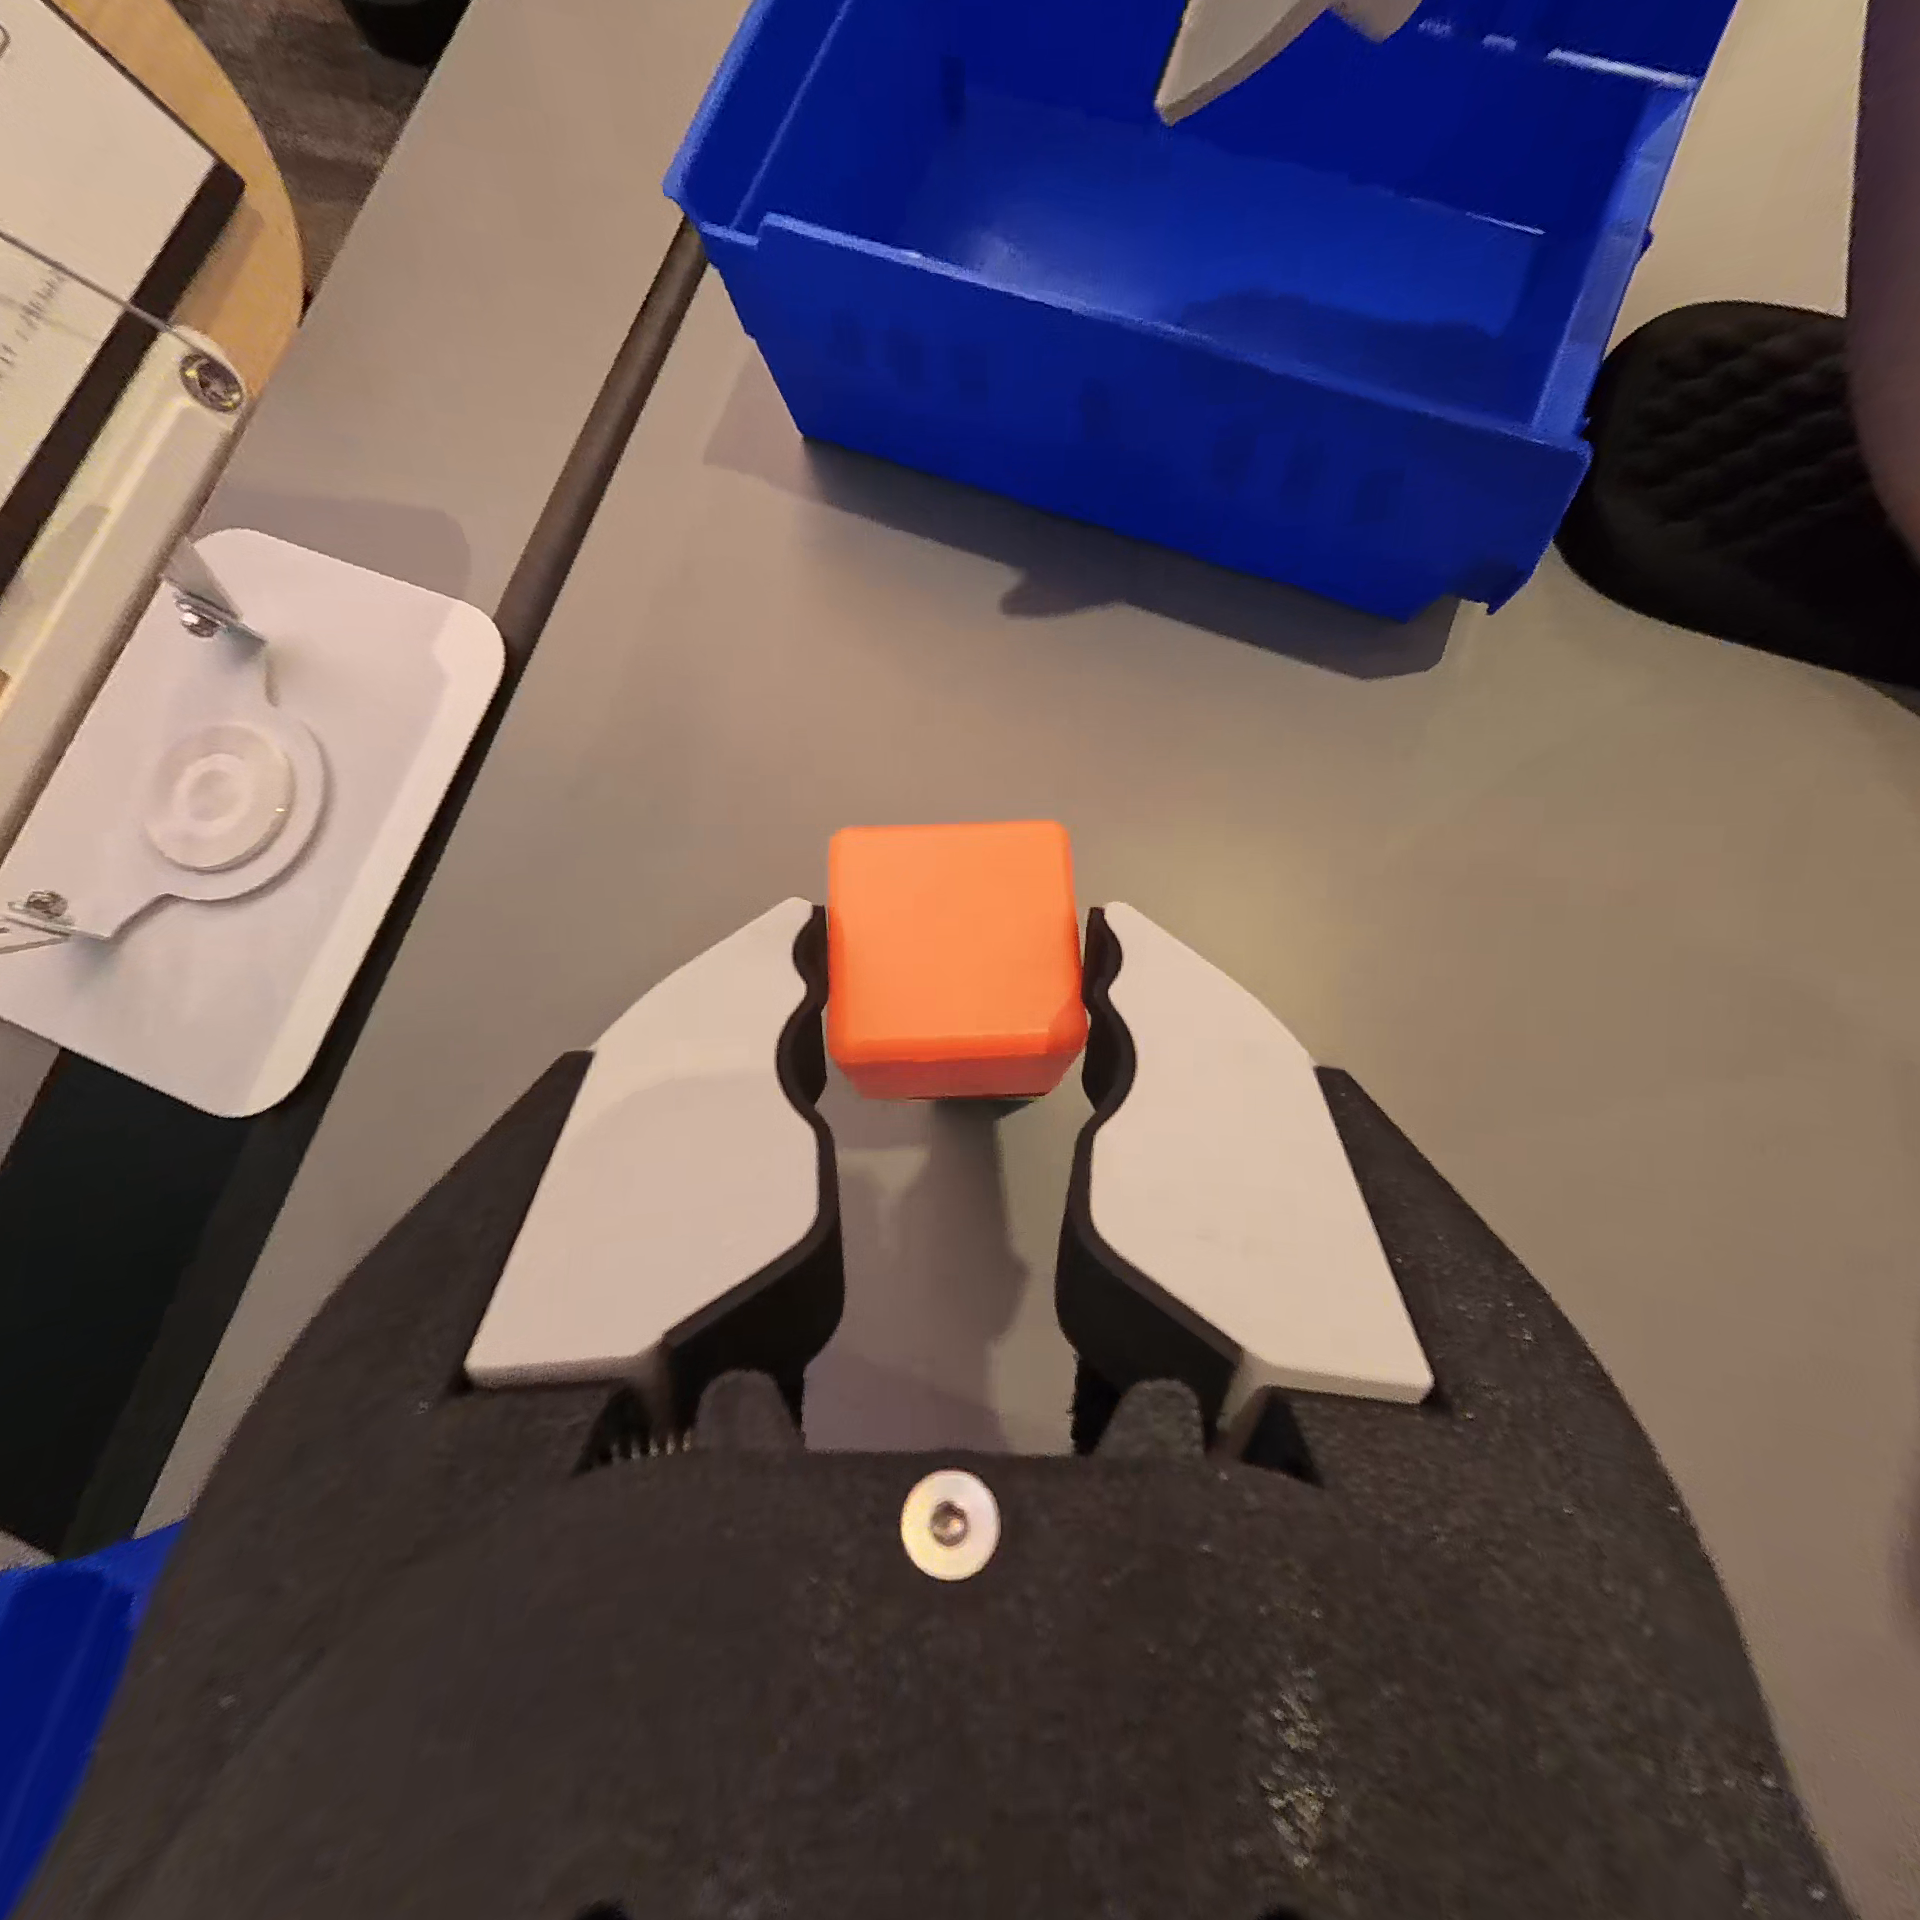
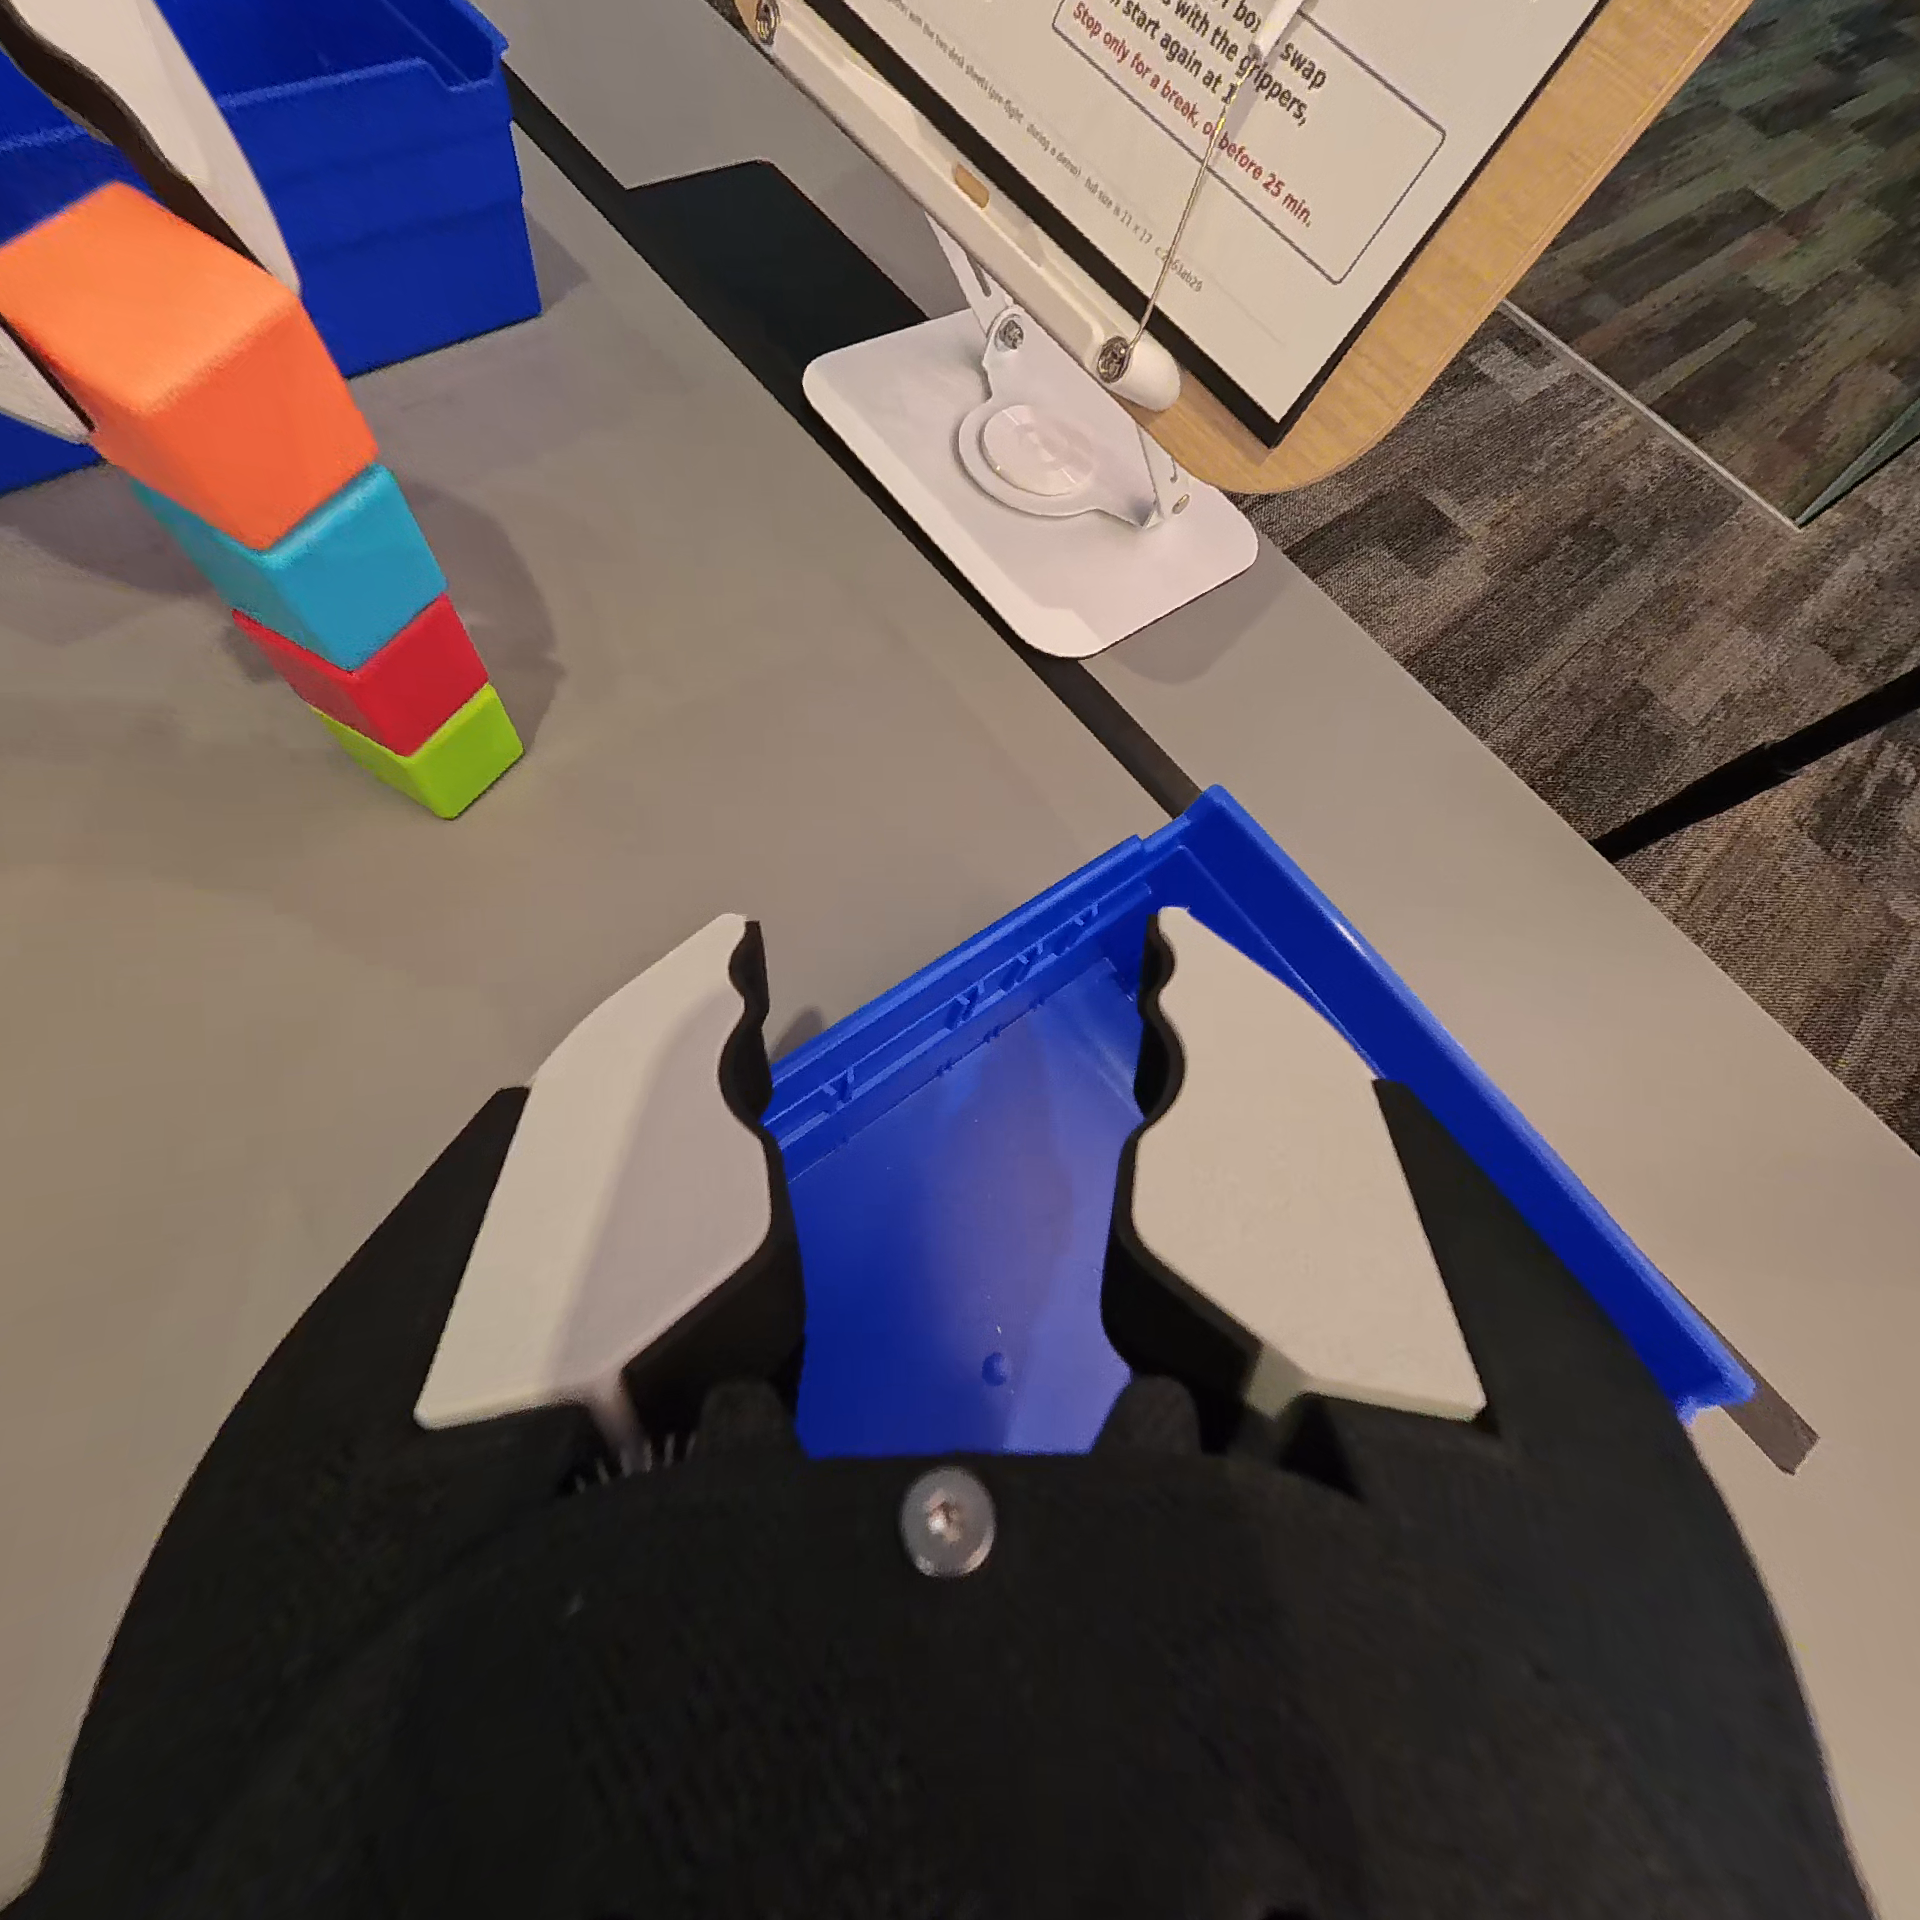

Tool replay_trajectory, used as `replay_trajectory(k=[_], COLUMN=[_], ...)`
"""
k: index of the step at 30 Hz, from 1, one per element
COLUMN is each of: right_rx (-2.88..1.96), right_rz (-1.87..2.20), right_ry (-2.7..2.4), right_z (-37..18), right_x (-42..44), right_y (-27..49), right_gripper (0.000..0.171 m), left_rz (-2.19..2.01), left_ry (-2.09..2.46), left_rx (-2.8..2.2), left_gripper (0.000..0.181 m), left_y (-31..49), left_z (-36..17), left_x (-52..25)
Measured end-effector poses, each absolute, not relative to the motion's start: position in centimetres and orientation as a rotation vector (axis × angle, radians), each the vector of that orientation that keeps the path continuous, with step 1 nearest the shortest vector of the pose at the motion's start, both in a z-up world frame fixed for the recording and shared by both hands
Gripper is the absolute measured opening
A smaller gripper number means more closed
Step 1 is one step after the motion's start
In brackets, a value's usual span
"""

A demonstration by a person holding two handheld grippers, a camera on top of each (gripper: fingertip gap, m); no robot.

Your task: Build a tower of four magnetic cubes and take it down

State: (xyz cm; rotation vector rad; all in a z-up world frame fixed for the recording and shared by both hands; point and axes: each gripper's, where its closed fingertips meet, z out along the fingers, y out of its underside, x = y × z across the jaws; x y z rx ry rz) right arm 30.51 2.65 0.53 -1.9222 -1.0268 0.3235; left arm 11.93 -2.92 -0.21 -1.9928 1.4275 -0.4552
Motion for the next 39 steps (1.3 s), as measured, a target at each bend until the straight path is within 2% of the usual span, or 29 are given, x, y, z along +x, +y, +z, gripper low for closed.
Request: replay_trajectory(k=[7, 10, 16, 24, 29, 39], right_rx=[-1.937, -1.936, -1.93, -1.919, -1.915, -1.904], right_rz=[0.321, 0.32, 0.321, 0.322, 0.333, 0.335], right_ry=[-1.039, -1.045, -1.049, -1.053, -1.061, -1.086], right_z=[0.1, 0.0, 0.1, 0.1, -0.1, -0.2], right_x=[30.4, 30.2, 30.1, 29.8, 29.4, 28.5], right_y=[2.7, 2.7, 2.8, 2.7, 2.4, 2.5], right_gripper=[0.07, 0.07, 0.07, 0.07, 0.07, 0.07], left_rz=[-0.648, -0.698, -0.553, -0.643, -0.628, -0.72], left_ry=[1.39, 1.277, 1.072, 0.819, 0.788, 0.792], left_rx=[-1.904, -1.85, -1.744, -1.644, -1.634, -1.553], left_gripper=[0.047, 0.067, 0.082, 0.075, 0.084, 0.083], left_y=[-2.8, -2.9, -3.2, -3.6, -2.8, -2.2], left_z=[0.0, 1.6, 2.2, -3.4, -5.2, -5.6], left_x=[12.3, 11.9, 9.6, 9.4, 9.7, 11.9])
